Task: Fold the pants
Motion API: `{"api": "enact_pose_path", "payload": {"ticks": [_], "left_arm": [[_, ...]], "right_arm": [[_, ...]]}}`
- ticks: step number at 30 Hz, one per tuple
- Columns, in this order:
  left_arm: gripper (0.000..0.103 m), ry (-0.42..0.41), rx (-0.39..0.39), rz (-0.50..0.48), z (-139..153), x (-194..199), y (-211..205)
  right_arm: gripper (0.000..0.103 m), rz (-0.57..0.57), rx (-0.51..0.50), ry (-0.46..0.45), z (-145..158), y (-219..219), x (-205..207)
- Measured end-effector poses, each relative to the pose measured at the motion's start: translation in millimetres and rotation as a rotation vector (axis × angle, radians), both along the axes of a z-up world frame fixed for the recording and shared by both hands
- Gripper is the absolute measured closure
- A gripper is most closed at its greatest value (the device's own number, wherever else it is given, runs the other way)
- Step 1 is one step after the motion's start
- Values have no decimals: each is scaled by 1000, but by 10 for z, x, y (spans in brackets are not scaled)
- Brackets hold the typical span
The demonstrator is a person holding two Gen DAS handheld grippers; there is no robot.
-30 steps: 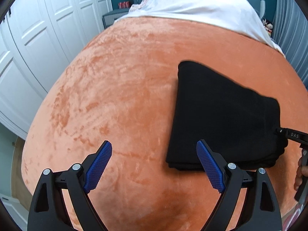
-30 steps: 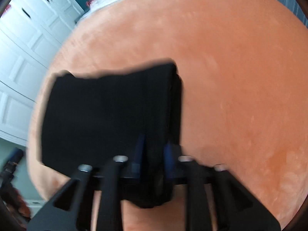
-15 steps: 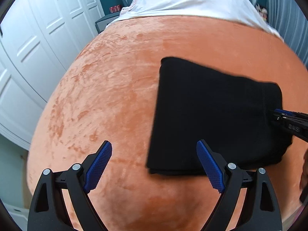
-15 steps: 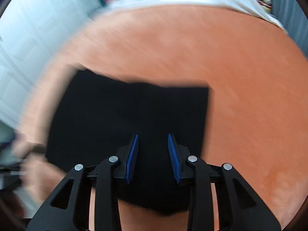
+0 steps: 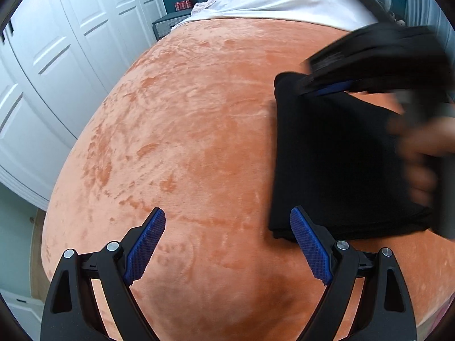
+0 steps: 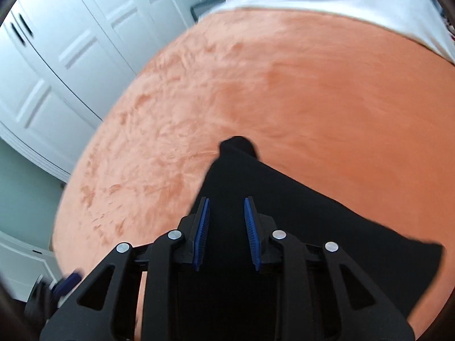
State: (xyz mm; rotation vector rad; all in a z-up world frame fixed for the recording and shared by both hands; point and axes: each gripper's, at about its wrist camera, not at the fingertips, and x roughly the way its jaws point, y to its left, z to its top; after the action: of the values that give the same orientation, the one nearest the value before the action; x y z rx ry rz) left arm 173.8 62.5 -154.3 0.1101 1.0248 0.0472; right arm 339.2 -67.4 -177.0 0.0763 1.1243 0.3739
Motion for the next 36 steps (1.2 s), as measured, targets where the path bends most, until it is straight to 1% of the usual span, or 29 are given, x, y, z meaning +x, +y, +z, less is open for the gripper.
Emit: {"api": "enact_pose_path", "payload": {"ticks": [1,2,3,5,6,7,8,10,11,13,15,16,18,19,21,23,24,25,26,27,28,29,30,31,33,35,36], "left_arm": [[16,0,0,-2,2,4,29],[16,1,3,1,2,13,51],[16,4,2,1,-2,28,83],[16,8,-6,0,-4,51,121],[16,9,-10,-1,-5,63,138],[16,13,-11,-2,-7,75,146],[16,17,-10,-3,-10,85,152],[16,13,-6,-5,-4,94,157],[16,11,-4,-3,-2,93,158],[16,10,-12,-7,-1,89,140],[16,14,-9,-15,-4,77,89],[16,14,1,-21,-4,63,49],[16,13,22,-26,6,37,-33],[16,12,28,-30,15,25,-74],[16,13,44,-35,39,0,-158],[16,10,60,-39,60,-22,-223],[16,9,68,-38,74,-36,-262],[16,9,73,-39,85,-46,-296],[16,9,75,-37,92,-52,-319],[16,10,77,-35,96,-55,-349],[16,12,77,-36,99,-56,-377],[16,10,78,-37,102,-61,-401],[16,6,82,-40,103,-66,-435],[16,4,89,-44,99,-70,-466],[16,8,109,-50,72,-66,-545],[16,16,106,-59,53,-59,-601],[16,24,87,-64,51,-46,-627]], "right_arm": [[75,-9,-17,15,-134,40,79],[72,-22,-6,57,-304,60,199],[71,-38,25,80,-378,47,261],[71,-55,46,80,-284,-8,277],[71,-65,77,59,-145,-67,214],[71,-75,96,18,6,-152,106],[71,-82,94,-16,114,-204,-1],[69,-126,57,-105,316,-510,-379],[69,-149,43,-119,347,-687,-587],[68,-216,44,-91,268,-1084,-979],[67,-271,-27,-63,142,-1378,-1261],[68,-290,-72,-27,3,-1526,-1420],[72,-272,-65,-11,-200,-1693,-1597],[74,-261,-80,-26,-222,-1698,-1639],[74,-249,-138,-49,-79,-1601,-1677],[72,-238,-169,-114,105,-1485,-1711],[67,-238,-177,-141,160,-1471,-1746],[60,-244,-186,-141,154,-1464,-1753],[55,-261,-229,-120,39,-1522,-1745],[55,-280,-287,-84,-120,-1596,-1738],[51,-298,-230,-45,-248,-1724,-1765],[49,-331,-138,-30,-264,-1828,-1798],[50,-365,-55,-19,-256,-1905,-1824],[50,-395,-6,-29,-190,-1976,-1883],[50,-425,-11,-80,-54,-2030,-1992],[49,-438,5,-90,-9,-2093,-2037],[49,-463,41,-86,0,-2182,-2058]]}}
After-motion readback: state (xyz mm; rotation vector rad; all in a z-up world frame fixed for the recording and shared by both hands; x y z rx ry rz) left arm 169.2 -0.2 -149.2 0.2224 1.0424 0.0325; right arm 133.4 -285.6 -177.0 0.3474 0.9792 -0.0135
